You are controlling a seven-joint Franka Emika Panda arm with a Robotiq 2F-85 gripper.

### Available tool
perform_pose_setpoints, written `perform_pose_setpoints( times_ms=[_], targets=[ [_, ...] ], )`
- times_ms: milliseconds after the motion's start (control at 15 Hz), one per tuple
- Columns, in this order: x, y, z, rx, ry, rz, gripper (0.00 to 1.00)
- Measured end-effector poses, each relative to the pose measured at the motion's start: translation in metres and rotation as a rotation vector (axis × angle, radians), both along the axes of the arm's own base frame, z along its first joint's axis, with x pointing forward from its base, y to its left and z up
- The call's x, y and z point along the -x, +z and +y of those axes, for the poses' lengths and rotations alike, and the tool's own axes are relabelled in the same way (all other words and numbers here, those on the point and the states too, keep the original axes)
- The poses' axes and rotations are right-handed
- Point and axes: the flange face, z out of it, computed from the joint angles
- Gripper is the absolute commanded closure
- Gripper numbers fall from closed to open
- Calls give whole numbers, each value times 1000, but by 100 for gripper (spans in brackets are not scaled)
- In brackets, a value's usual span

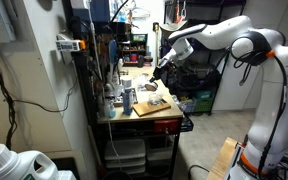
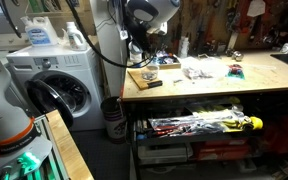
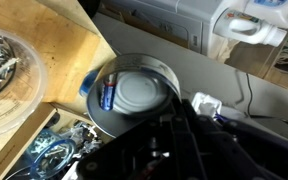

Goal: Pour the content of the silver object into the lunchbox

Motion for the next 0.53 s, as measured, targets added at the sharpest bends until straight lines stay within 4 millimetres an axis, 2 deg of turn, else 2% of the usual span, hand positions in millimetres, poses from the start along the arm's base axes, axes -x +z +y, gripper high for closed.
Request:
perform_pose_setpoints(
  times_ms=[200, 533],
  targets=[
    [3, -4, -13, -117, -4, -21, 99],
    [7, -26, -37, -276, -18, -30, 99]
  ],
)
